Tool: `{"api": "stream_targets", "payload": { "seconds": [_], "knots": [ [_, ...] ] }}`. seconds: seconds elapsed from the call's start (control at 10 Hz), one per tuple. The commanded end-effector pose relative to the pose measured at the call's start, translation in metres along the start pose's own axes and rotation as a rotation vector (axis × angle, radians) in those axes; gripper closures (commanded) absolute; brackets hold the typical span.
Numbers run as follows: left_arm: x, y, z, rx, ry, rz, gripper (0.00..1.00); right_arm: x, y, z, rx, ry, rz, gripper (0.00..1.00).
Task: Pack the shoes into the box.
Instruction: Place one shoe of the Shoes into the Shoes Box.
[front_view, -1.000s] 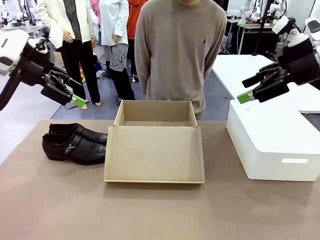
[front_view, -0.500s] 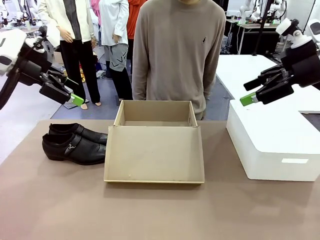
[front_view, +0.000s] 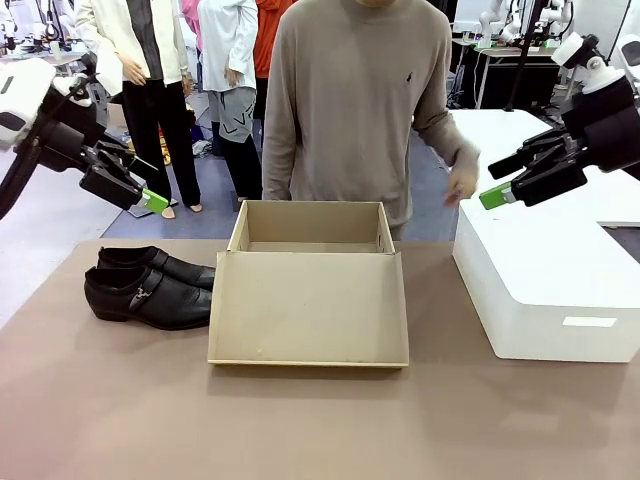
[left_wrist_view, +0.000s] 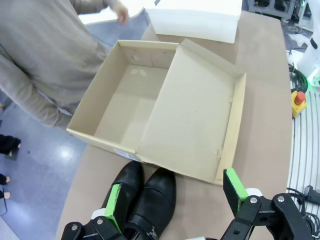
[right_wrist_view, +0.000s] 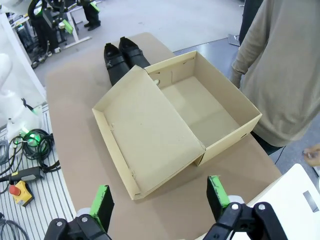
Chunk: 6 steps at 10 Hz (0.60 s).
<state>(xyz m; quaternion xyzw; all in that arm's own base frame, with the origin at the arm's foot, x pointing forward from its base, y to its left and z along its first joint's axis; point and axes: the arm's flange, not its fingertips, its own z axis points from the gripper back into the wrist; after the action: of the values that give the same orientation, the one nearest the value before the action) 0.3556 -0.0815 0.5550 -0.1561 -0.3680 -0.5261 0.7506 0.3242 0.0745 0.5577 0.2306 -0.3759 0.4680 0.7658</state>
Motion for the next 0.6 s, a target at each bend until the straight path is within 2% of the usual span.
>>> {"api": "stream_targets", "payload": {
  "seconds": [0.0, 0.5],
  "knots": [
    [-0.0019, 0.0026, -0.0005, -0.010, -0.016, -0.013, 0.00, 0.0000, -0.0035, -0.0018, 0.013, -0.017, 0.022, 0.00],
    [-0.0001, 0.0001, 0.0001, 0.000, 0.000, 0.000, 0.00, 0.0000, -0.0035, -0.0018, 0.013, -0.017, 0.022, 0.00]
  ]
}}
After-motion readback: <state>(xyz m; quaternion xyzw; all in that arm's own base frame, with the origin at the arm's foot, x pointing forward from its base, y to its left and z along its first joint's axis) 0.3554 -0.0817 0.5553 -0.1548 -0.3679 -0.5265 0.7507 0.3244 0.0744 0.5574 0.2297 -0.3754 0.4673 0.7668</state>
